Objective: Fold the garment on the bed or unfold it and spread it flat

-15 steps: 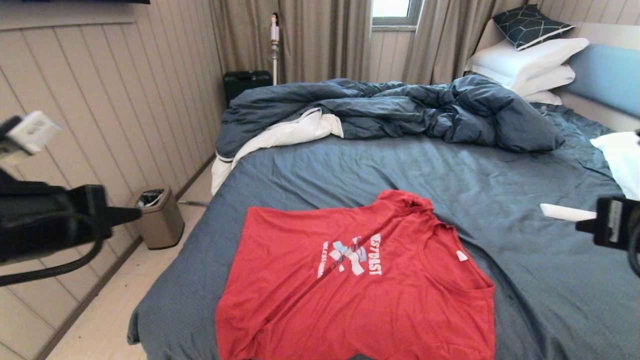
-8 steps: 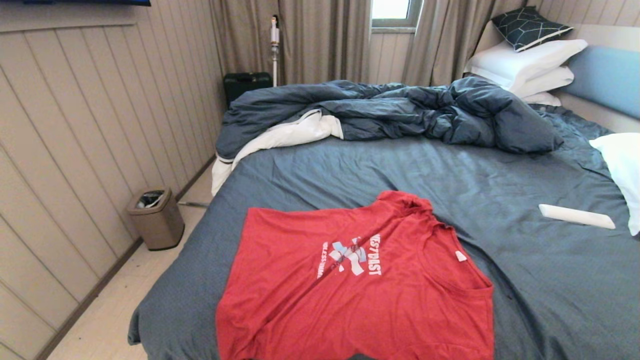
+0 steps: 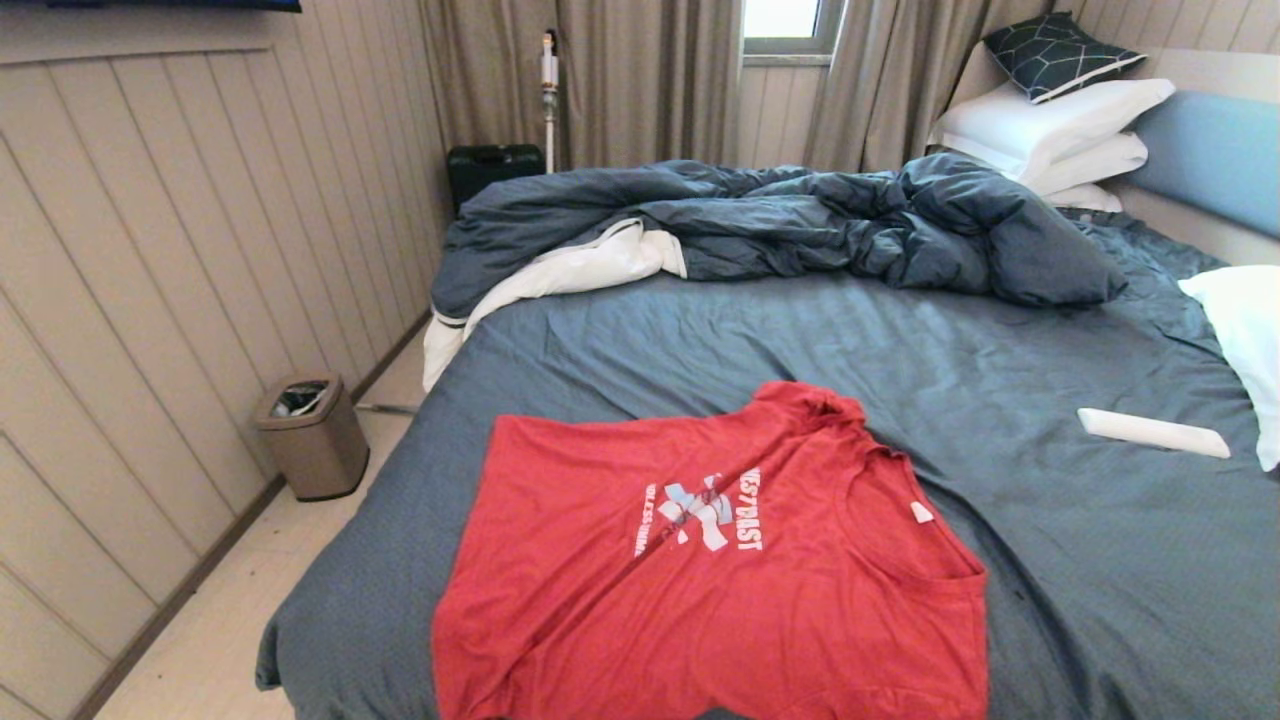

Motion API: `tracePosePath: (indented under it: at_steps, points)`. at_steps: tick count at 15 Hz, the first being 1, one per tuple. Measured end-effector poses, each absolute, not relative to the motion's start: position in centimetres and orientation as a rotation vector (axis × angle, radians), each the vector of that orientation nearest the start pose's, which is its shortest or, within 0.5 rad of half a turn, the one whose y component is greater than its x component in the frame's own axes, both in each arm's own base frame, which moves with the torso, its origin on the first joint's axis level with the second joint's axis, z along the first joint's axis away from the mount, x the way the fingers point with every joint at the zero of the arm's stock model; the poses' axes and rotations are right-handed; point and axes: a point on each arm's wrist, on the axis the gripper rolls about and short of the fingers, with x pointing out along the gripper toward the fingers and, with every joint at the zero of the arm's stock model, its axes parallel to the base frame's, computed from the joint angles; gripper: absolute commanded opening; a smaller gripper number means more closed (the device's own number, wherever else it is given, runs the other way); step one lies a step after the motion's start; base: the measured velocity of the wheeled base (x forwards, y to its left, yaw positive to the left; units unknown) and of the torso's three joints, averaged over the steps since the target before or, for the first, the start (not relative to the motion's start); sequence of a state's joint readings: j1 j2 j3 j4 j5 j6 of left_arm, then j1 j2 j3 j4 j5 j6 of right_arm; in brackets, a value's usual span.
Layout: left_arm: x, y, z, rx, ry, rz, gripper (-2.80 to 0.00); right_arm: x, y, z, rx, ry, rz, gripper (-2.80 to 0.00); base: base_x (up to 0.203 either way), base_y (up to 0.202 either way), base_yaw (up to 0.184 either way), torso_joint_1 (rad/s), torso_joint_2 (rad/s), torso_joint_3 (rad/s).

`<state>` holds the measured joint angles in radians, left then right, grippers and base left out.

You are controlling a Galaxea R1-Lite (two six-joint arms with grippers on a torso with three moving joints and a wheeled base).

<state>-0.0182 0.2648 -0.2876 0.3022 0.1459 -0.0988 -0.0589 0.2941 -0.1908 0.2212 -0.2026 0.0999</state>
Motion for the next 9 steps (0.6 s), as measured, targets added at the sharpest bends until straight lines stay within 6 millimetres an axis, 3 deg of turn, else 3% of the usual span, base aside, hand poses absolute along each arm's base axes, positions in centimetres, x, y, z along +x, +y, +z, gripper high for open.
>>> tracePosePath:
  at_steps: [3, 6, 9]
  points:
    - [-0.7, 0.3, 9.9, 0.012, 0.198, 0.114, -2.8, -0.2, -0.2, 9.5, 0.022, 0.19, -0.135, -2.8, 0.0, 0.0, 0.0, 0.0, 0.0, 0.0]
    - [-0.5, 0.0, 8.8, 0.037, 0.151, -0.034, -2.8, -0.9, 0.0, 8.3, 0.007, 0.195, -0.022, -2.8, 0.0, 0.0, 0.0, 0.0, 0.0, 0.0]
    - [-0.9, 0.0, 8.5, 0.046, 0.103, -0.04, -2.8, -1.8, 0.0, 8.0, 0.0, 0.105, -0.008, -2.8, 0.0, 0.0, 0.0, 0.0, 0.0, 0.0]
